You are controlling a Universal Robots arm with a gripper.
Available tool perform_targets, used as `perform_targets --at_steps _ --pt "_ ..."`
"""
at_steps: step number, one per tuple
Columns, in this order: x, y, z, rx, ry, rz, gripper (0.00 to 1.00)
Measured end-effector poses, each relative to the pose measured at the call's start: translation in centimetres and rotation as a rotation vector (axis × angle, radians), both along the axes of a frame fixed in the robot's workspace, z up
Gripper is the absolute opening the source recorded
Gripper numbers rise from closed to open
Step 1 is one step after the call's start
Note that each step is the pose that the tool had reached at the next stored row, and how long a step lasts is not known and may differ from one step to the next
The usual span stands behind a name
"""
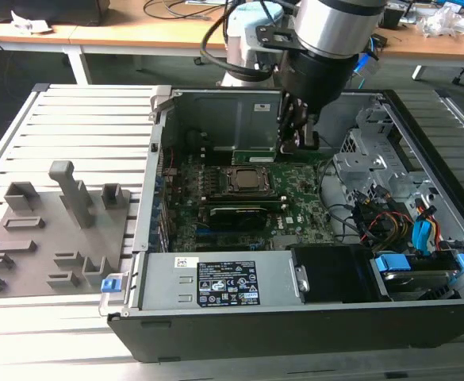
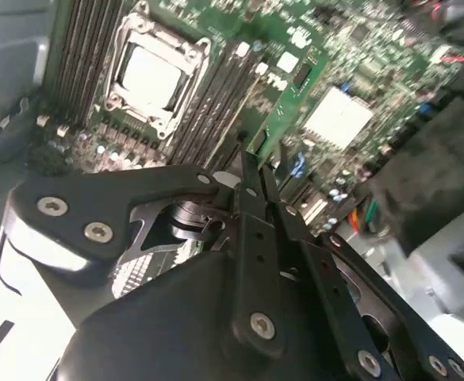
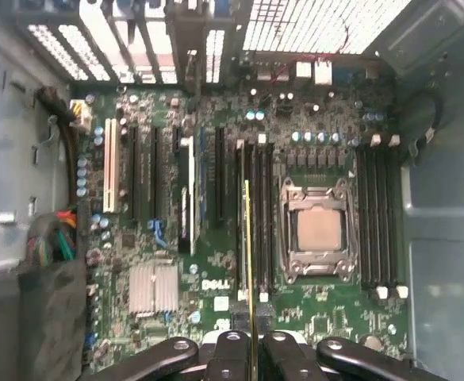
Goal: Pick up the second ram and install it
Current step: 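Pick up the second ram and move it above second insertion slot, then insert the second ram into the second slot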
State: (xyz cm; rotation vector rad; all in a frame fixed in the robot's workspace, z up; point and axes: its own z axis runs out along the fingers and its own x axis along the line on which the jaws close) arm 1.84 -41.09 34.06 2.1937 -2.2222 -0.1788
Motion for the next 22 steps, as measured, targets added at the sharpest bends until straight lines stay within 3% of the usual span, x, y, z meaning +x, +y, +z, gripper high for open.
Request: perform_targets --at_steps 1,2,11,15,22 --pt "-1.5 0.40 -0.01 0.0000 -0.0002 0.000 0.13" --pt "-2.0 0.42 -0.01 0.0000 -0.0003 0.000 0.13" --pt "-2.1 0.47 -0.02 0.0001 -0.0003 0.000 0.13" --pt "-2.3 0.51 -0.23 0.0044 -0.0003 0.000 0.13" --pt "-2.3 0.51 -2.29 0.0056 -0.0002 0.000 0.13"
